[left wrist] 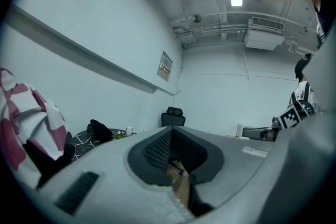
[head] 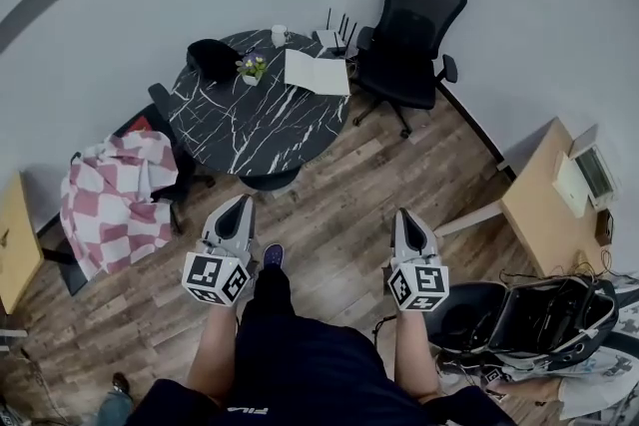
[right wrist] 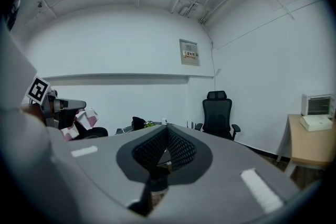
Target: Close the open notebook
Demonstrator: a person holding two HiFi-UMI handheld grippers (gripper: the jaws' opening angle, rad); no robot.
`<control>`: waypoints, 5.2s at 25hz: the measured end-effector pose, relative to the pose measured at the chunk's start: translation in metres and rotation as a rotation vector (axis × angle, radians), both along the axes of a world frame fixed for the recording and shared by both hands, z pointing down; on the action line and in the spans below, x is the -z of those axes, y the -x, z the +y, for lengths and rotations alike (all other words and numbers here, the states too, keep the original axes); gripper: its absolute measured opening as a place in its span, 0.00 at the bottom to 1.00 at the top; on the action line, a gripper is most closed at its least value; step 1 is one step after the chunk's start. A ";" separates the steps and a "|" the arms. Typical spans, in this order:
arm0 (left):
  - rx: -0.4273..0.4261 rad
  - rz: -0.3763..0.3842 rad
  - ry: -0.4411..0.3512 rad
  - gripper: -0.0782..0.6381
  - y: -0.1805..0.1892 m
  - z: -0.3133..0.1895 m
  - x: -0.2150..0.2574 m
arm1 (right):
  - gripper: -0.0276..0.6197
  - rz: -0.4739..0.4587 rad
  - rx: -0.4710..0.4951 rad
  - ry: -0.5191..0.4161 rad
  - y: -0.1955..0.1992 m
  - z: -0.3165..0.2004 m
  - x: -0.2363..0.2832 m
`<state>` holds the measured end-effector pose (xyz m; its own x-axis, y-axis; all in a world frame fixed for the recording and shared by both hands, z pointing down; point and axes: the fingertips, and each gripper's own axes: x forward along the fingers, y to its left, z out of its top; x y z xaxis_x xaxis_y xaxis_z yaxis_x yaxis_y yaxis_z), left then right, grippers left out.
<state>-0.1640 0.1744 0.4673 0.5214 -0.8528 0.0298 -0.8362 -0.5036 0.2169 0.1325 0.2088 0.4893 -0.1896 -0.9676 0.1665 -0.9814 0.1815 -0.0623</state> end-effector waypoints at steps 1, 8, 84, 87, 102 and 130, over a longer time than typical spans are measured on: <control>0.001 0.000 0.002 0.10 0.004 -0.014 -0.002 | 0.06 0.004 -0.002 0.001 0.004 -0.014 -0.001; 0.009 -0.007 0.032 0.10 0.035 -0.109 -0.013 | 0.06 0.023 -0.022 0.020 0.027 -0.108 -0.005; -0.017 -0.272 0.589 0.43 -0.074 -0.570 -0.292 | 0.06 -0.058 0.036 0.123 -0.039 -0.469 -0.053; -0.013 -0.276 0.635 0.43 -0.072 -0.580 -0.315 | 0.06 -0.071 0.034 0.135 -0.037 -0.468 -0.058; -0.020 -0.228 0.756 0.44 -0.079 -0.595 -0.364 | 0.06 -0.117 0.058 0.189 -0.027 -0.465 -0.074; -0.184 -0.228 0.547 0.45 -0.155 -0.592 -0.288 | 0.06 -0.120 0.004 0.152 -0.029 -0.456 -0.062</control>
<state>-0.0088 -0.4177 0.7557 0.5874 -0.5793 0.5651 -0.8020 -0.5100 0.3108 0.1619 -0.2473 0.5515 -0.2211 -0.9321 0.2870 -0.9645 0.1654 -0.2058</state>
